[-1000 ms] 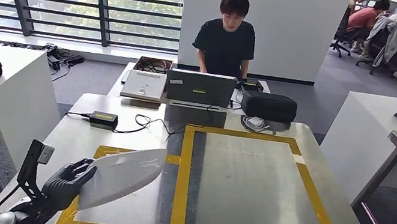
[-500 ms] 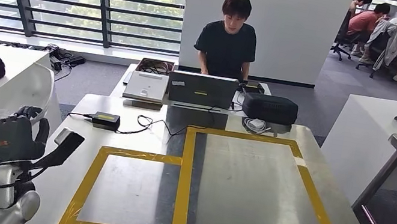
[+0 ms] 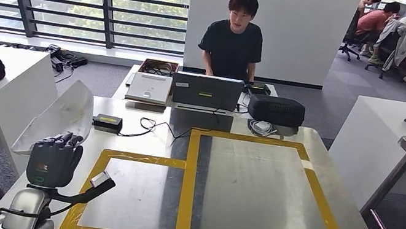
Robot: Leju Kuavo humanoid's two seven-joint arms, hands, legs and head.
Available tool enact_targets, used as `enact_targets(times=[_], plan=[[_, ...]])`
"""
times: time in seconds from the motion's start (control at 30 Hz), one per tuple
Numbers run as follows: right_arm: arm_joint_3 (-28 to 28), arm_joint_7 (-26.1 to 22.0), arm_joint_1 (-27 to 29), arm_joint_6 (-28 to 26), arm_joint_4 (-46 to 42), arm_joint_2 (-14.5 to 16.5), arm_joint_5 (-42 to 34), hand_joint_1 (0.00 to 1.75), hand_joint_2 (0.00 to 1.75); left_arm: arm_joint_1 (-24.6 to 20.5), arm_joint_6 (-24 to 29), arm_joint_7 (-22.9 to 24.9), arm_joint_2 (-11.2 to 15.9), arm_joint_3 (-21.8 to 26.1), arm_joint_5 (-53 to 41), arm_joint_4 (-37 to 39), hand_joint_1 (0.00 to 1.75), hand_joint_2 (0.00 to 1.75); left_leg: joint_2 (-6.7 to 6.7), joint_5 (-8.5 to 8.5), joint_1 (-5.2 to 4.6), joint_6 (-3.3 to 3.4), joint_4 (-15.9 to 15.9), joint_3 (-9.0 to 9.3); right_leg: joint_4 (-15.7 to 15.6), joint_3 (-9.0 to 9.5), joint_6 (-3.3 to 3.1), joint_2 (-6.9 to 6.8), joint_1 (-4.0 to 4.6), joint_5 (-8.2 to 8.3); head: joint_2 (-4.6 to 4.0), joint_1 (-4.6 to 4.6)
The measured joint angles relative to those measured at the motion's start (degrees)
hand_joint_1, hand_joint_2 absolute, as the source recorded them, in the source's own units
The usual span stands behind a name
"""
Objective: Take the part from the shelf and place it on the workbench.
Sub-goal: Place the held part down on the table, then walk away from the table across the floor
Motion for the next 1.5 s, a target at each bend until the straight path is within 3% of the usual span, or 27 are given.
enact_targets(times=[0.17, 0.43, 0.6, 0.87, 1.0, 1.1, 1.23, 1.37, 1.5], plan=[[0.00, 0.00, 0.00, 0.00, 0.00, -0.12, 0.28, 0.00, 0.00, 1.29, 0.00, -4.25, -2.94, -0.47, 1.48, 0.23, 1.75, 1.75, 0.01, -0.01, -0.02, 0.01, 0.00, 0.00, 0.00, 0.00, 0.01, 0.00, 0.00, 0.01, 0.00, 0.00], [0.30, 0.00, 0.05, 0.00, 0.00, -0.29, 1.59, 0.00, 0.00, 3.90, 0.00, -15.02, -9.10, -0.34, 7.80, 0.97, 1.75, 1.75, -0.04, -0.01, -0.03, 0.02, 0.01, -0.01, -0.01, 0.02, 0.02, -0.02, 0.00, 0.01, 0.00, 0.00], [0.38, 0.00, 0.04, 0.00, 0.00, -0.29, 1.68, 0.00, 0.00, 4.59, -0.01, -16.87, -12.58, -0.34, 8.79, 1.93, 1.75, 1.75, -0.02, -0.03, -0.04, 0.02, 0.00, -0.01, -0.01, 0.02, 0.02, -0.02, 0.00, 0.00, 0.00, 0.00], [0.37, 0.00, 0.14, -0.17, 0.00, -0.29, 1.64, 0.00, 0.00, 5.04, -0.15, -17.85, -13.26, -0.06, 10.82, 4.80, 1.75, 1.75, -0.01, -0.03, -0.02, 0.02, -0.01, -0.01, 0.03, -0.01, 0.02, -0.02, 0.00, -0.02, 0.00, 0.01], [0.37, 0.00, 0.20, -0.17, 0.00, -0.31, 1.72, 0.00, 0.00, 4.83, -1.29, -18.05, -13.26, 0.19, 13.36, 8.26, 0.00, 1.75, -0.01, -0.03, -0.02, 0.02, -0.03, 0.00, 0.03, -0.04, 0.02, -0.01, 0.01, -0.03, 0.00, 0.01], [0.37, 0.00, 0.23, -0.17, 0.00, -0.35, 1.78, 0.00, 0.00, 4.52, -4.33, -16.42, -13.23, 0.25, 14.19, 10.32, 0.00, 1.75, -0.01, -0.03, -0.02, 0.02, -0.03, -0.01, 0.03, -0.04, 0.02, -0.01, 0.01, -0.03, 0.00, 0.02], [0.37, 0.00, 0.21, -0.07, 0.00, -0.55, 2.08, 0.00, 0.00, 3.49, -18.31, -11.02, -13.19, 0.54, 16.23, 12.40, 0.00, 0.00, -0.01, -0.03, -0.03, 0.02, -0.03, -0.01, 0.03, -0.04, 0.03, -0.01, 0.01, -0.03, 0.00, 0.02], [0.37, 0.01, 0.16, 0.00, 0.00, -0.85, 1.90, 0.00, 0.00, 2.53, -28.53, -8.72, -13.27, 1.27, 18.92, 13.43, 0.00, 0.00, -0.01, -0.03, -0.03, 0.02, -0.02, 0.00, 0.03, -0.03, 0.04, -0.01, 0.01, -0.02, 0.00, 0.02], [0.36, 0.02, 0.13, -0.01, 0.00, -0.88, 1.47, 0.00, 0.00, 1.83, -31.43, -8.68, -13.68, 1.62, 21.28, 13.63, 0.00, 0.00, -0.02, -0.03, -0.03, 0.02, -0.02, 0.00, 0.03, -0.03, 0.04, -0.02, 0.01, -0.02, 0.00, 0.02]])
